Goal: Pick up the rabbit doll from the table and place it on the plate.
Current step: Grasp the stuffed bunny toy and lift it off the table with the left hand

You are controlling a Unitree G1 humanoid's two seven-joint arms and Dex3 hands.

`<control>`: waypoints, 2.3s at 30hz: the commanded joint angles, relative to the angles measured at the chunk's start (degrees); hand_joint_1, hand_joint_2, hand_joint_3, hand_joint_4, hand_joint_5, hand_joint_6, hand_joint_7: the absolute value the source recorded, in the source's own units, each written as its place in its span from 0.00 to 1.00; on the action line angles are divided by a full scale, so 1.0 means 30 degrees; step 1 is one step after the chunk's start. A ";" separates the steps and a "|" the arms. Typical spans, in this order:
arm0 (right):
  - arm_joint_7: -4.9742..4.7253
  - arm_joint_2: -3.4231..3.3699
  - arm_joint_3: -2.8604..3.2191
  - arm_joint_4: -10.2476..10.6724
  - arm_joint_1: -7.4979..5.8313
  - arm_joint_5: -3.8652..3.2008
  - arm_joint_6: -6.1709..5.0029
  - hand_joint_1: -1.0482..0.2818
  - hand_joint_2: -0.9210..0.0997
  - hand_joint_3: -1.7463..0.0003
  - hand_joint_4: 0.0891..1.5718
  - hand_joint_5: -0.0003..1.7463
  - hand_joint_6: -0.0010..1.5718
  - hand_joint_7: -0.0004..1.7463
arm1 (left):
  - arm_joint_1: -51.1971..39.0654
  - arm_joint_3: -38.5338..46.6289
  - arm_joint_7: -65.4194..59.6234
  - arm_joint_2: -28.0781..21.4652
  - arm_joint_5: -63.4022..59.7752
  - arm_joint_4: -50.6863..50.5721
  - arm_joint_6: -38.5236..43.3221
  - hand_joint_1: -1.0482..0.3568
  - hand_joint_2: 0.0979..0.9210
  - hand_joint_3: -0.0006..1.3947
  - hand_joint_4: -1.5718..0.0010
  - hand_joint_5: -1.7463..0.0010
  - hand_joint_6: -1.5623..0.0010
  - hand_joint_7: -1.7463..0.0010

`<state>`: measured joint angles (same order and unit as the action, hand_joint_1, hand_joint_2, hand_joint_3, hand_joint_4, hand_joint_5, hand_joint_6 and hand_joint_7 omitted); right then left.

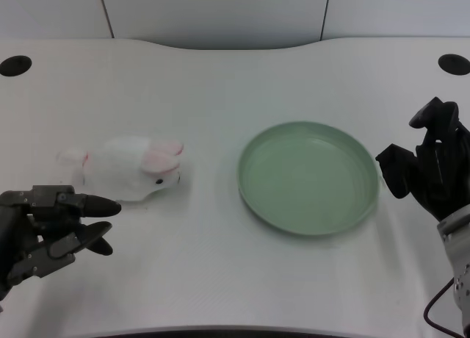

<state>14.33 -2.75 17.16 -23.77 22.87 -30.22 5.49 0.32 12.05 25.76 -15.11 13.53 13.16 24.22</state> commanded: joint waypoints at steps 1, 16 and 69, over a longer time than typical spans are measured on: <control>-0.0040 0.0009 0.0144 0.0416 -0.0166 -0.0239 0.0359 0.39 0.04 0.51 1.00 1.00 1.00 1.00 | -0.0141 0.0151 -0.0022 -0.0249 0.0070 -0.0054 0.0027 0.62 0.86 0.16 0.24 0.60 0.28 0.82; 0.0187 0.0001 -0.0039 0.0550 -0.0377 0.0283 0.0076 0.36 0.05 0.54 1.00 1.00 1.00 1.00 | 0.0110 0.0232 -0.0504 -0.0726 -0.1732 -0.0713 0.3261 0.56 0.75 0.17 0.23 0.61 0.30 0.79; 0.0653 0.0146 0.0434 0.1591 -0.0847 -0.0333 0.1211 0.39 0.05 0.53 1.00 1.00 1.00 1.00 | 1.9154 -1.1838 0.1188 -0.3948 -1.6217 1.3924 -0.3941 0.01 0.89 0.00 0.77 0.81 0.65 0.98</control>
<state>16.14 -3.29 17.64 -19.60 20.29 -30.48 8.47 55.82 -22.29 29.27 -27.66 -34.10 52.02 12.57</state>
